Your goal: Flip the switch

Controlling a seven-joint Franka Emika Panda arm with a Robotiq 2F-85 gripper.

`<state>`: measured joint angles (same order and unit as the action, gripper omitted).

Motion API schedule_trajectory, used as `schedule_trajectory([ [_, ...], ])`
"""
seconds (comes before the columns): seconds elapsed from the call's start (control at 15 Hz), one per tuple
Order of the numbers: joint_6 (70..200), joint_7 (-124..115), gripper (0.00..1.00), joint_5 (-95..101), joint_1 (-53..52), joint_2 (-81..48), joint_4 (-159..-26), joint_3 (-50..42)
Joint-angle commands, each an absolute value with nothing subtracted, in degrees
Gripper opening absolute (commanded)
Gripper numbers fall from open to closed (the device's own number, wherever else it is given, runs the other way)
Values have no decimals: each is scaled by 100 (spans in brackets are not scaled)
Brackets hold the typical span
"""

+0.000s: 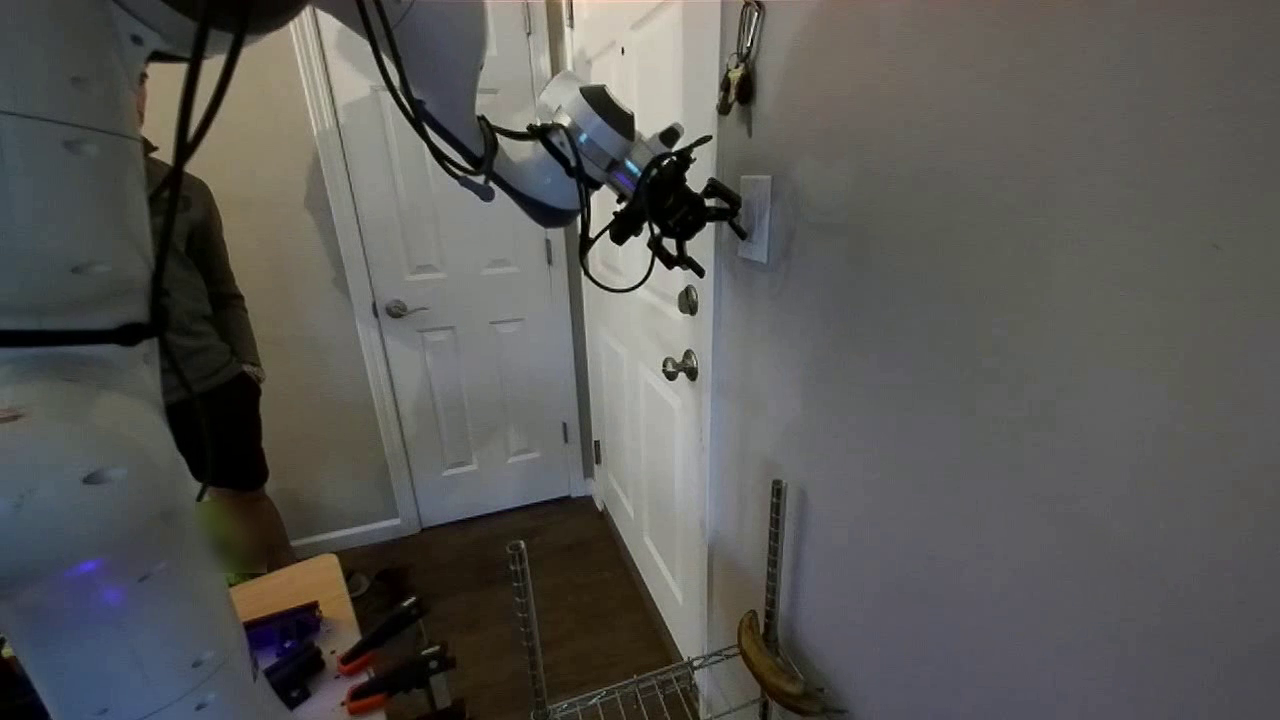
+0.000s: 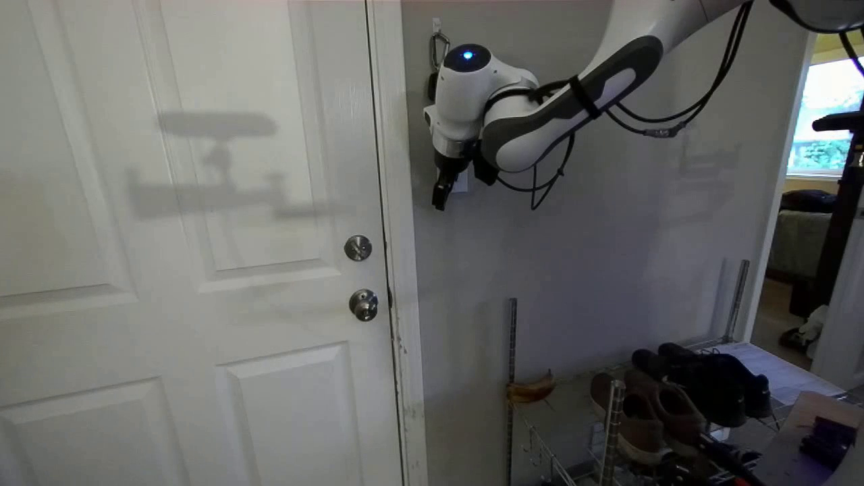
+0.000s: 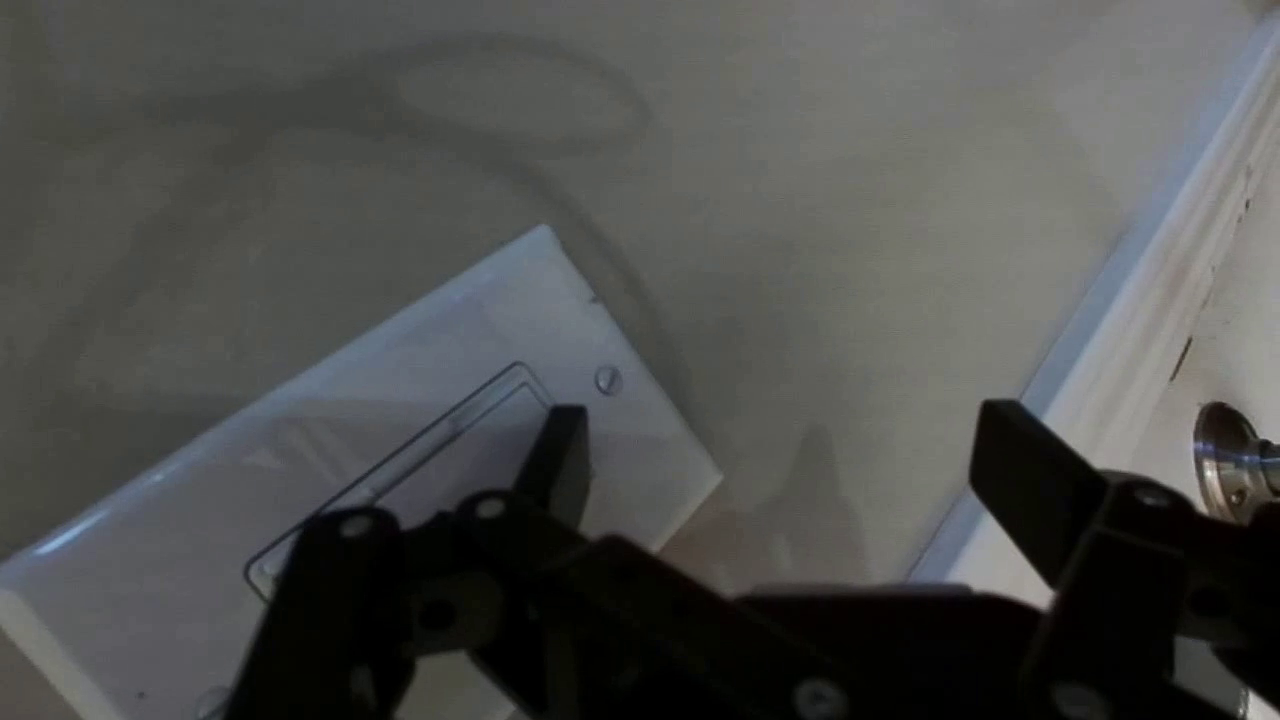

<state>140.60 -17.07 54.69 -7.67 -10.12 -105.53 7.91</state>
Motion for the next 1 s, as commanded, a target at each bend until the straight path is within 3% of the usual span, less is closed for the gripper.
schedule_trajectory([
  [0.0, 14359, -1502, 100, 5206, -780, -912, -10720, 721],
  [0.93, 14716, -2235, 100, 5463, -917, 220, -12503, 780],
])
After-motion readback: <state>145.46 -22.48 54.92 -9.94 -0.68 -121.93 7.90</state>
